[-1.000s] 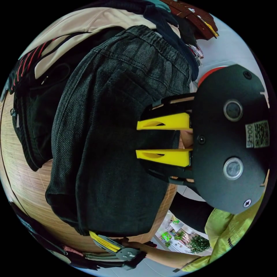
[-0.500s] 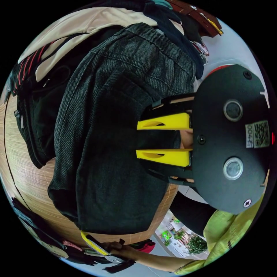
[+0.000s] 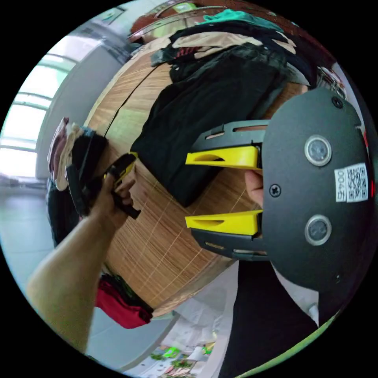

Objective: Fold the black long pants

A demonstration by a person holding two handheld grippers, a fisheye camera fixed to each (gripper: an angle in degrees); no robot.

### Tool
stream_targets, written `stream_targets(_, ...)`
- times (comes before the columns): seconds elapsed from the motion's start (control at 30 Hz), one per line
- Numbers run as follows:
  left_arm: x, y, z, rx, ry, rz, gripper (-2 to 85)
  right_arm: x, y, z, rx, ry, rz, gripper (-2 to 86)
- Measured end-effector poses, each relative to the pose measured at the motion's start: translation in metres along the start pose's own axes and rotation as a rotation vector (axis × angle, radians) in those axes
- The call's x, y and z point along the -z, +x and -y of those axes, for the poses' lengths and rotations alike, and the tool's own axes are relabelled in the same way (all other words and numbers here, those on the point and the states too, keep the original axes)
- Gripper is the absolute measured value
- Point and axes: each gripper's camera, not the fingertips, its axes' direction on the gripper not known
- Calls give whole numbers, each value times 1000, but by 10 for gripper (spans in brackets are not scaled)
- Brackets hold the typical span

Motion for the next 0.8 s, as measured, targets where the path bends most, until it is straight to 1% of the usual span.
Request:
stream_targets(0.07, 7, -10, 9, 34, 21, -37, 117, -14, -29, -2, 77, -36, -68, 162)
stream_targets(0.13, 16, -25, 18, 100, 71, -145, 131, -25, -40, -5, 110, -95, -109, 149)
stream_targets(0.23, 18, -22, 28, 99, 94, -178, 134, -36, -56, -16, 168, -166, -204, 86)
stream_targets(0.27, 17, -18, 32, 88, 91, -177, 133, -35, -62, -22, 157, -158, -249, 55)
stream_targets(0.3, 14, -9, 41, 57, 69, -187, 129, -33, -64, -24, 140, -151, -268, 50)
stream_targets(0.37, 7, 12, 56, -7, 43, -160, 119, -25, -70, -33, 68, -156, -227, 35)
stream_targets(0.43, 4, 36, 73, -86, 44, -28, 98, -21, -77, -40, 24, -162, -218, 30)
stream_targets(0.5, 4, 39, 87, -75, 38, -7, 77, -18, -85, -47, -5, -166, -223, 27)
stream_targets(0.57, 10, 31, 95, -23, 56, -38, 56, -12, -97, -56, -27, -169, -223, 25)
stream_targets(0.67, 34, 31, 92, -49, 70, 30, 38, -3, -127, -69, 27, -144, -182, 26)
stream_targets(0.8, 78, 5, 58, -70, 55, 197, 33, 4, -183, -80, 127, -115, -107, 42)
